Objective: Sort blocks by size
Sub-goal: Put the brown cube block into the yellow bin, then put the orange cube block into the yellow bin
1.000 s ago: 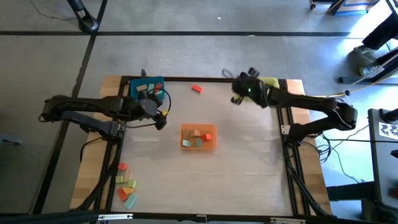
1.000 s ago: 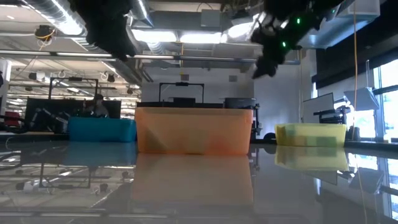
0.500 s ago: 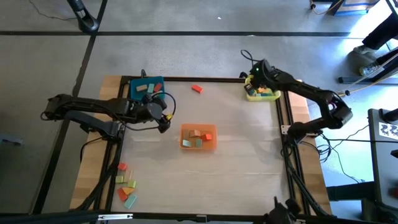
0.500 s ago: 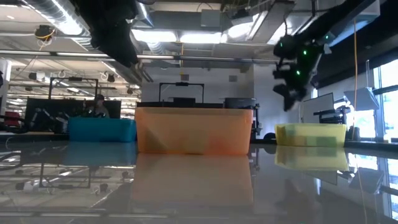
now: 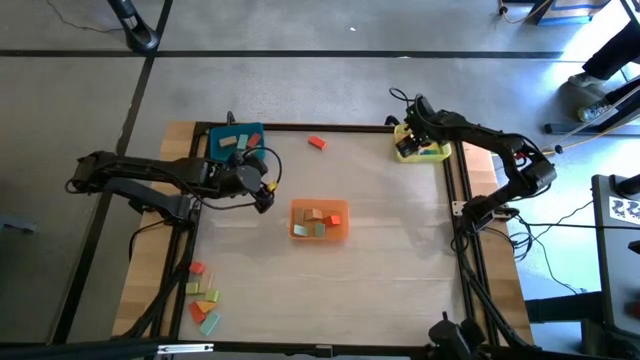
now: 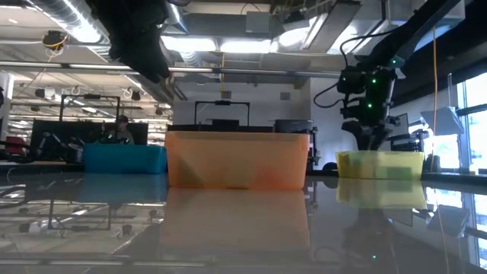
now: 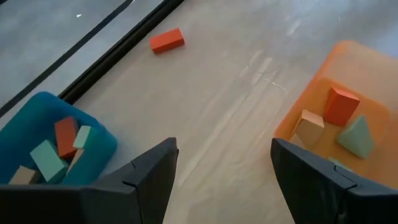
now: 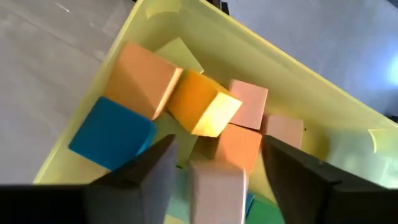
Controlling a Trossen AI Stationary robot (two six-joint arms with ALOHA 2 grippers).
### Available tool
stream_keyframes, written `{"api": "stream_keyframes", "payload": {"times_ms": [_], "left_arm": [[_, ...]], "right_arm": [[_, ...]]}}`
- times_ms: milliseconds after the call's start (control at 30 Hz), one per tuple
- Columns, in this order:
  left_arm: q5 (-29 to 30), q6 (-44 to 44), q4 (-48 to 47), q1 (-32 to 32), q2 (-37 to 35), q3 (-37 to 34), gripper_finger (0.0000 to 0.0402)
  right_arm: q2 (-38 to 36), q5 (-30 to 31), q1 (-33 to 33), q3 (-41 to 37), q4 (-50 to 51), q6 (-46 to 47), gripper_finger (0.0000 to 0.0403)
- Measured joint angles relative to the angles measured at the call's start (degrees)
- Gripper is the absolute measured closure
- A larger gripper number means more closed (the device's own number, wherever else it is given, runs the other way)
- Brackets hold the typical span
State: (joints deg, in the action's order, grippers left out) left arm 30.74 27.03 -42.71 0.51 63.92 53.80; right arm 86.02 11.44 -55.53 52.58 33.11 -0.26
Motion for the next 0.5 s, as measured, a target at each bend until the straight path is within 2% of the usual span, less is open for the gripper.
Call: {"api": "stream_keyframes", "payload": {"times_ms": [100,200,333,500], "left_arm": [[-0.1,1.5,-0.3,0.0,0.0,0.0,0.0155],[-1.1,2.8,-0.3,-0.6,0.0,0.0,0.0155],[-2.4,3.9,-0.3,-0.1,0.0,0.0,0.0155],[-8.8,5.2,-0.8,4.0,0.0,0.0,0.0155]], "right_arm": [[-0.2,0.4,0.0,0.2,1.1,-2.3,0.0137],[-1.9,1.5,1.4,1.5,3.4,-3.2,0.0116],[-7.2,0.3,6.4,2.5,2.5,-3.3,0.0110],[-13.2,-4.3,15.7,2.5,-2.9,-3.2,0.0109]]}}
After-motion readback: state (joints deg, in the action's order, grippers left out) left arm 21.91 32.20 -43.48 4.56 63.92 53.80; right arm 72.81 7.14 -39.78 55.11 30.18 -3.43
